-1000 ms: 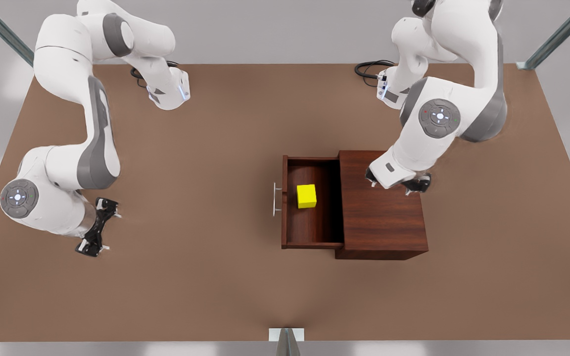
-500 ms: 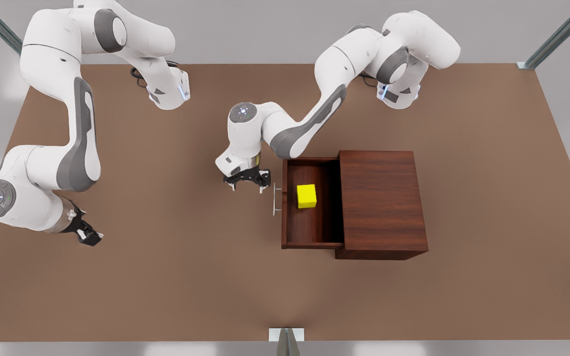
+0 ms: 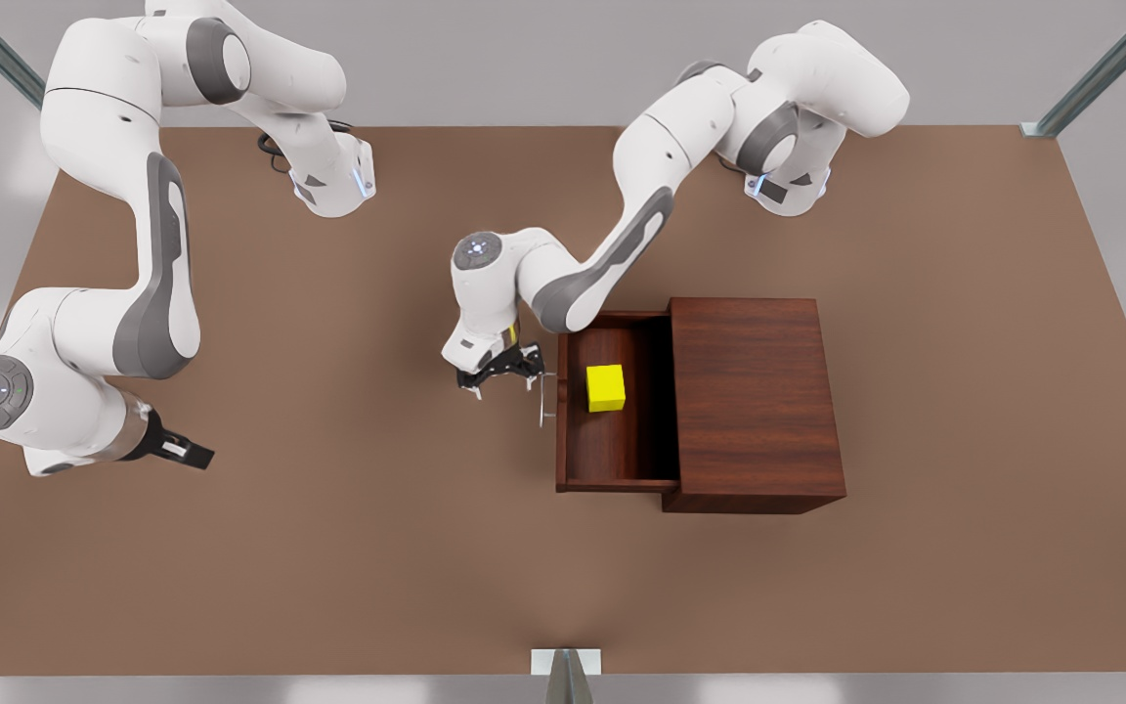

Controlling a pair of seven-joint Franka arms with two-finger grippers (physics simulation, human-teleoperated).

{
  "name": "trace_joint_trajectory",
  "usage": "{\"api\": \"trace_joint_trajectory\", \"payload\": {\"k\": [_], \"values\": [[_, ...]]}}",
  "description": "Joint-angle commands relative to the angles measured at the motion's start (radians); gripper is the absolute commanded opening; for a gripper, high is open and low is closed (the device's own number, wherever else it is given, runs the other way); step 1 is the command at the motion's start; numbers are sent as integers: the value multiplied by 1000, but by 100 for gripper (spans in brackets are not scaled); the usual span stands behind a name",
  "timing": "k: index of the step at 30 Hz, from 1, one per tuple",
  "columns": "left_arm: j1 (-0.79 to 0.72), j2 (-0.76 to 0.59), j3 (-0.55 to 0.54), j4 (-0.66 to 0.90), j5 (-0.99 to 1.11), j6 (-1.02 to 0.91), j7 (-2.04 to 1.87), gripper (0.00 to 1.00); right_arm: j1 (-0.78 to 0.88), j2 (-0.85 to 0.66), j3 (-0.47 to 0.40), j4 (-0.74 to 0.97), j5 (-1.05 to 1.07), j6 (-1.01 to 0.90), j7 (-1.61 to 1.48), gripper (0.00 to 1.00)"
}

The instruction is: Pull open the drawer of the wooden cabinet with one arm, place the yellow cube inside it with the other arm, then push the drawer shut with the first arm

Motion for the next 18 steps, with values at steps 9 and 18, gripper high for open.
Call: {"api": "trace_joint_trajectory", "payload": {"k": [9,18], "values": [[61,-16,0,-30,-3,-96,29,100,0,0,0,1,2,0,-314,100],[175,-56,1,-30,-2,-225,219,100,0,0,0,1,0,0,-306,100]]}}
